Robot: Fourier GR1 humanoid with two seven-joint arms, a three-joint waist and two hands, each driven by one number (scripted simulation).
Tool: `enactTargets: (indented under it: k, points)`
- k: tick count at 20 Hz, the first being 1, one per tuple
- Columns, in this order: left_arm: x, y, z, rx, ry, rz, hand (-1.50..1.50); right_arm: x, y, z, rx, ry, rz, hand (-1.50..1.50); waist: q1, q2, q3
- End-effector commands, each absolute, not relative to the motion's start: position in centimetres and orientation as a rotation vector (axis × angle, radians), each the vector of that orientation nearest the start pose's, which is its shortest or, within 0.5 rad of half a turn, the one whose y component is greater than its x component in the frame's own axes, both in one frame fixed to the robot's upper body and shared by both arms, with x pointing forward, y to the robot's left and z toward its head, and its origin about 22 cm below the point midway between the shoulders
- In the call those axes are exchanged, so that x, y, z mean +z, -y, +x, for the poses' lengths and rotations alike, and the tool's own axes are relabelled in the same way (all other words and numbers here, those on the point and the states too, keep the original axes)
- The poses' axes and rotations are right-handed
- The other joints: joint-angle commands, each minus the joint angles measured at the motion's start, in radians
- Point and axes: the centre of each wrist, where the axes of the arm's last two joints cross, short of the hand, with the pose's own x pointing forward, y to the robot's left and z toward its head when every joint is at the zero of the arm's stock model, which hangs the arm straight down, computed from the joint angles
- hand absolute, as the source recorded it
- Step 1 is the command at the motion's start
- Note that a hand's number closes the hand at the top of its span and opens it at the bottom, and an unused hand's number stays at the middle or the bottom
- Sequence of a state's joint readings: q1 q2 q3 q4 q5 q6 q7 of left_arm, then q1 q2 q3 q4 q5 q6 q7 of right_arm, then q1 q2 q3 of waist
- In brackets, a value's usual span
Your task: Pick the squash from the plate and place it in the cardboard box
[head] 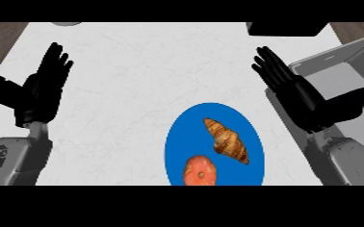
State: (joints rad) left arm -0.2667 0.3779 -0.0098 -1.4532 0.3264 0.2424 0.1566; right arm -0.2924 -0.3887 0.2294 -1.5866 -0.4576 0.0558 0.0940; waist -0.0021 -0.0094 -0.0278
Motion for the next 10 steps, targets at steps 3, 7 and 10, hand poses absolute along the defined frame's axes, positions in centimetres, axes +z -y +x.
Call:
enactTargets:
  k: [3, 7, 10]
  points:
    - [5.8, -29.5, 28.7, 0.126, 1.569, 0.173, 0.0, 7.3, 27.9, 26.9, 0.075, 1.67, 0.075, 1.5, -0.02, 0.002, 0.028]
    - [5.5, -28.7, 28.5, 0.13, 1.539, 0.133, 0.0, 7.2, 34.1, 25.7, 0.514, 1.523, -0.42, 1.5, -0.037, 0.004, 0.004]
    - [4.4, -27.6, 27.7, 0.144, 1.539, 0.107, 0.0, 0.8, 31.1, 21.9, 0.072, 1.547, -0.429, -1.5, -0.039, 0.003, 0.027]
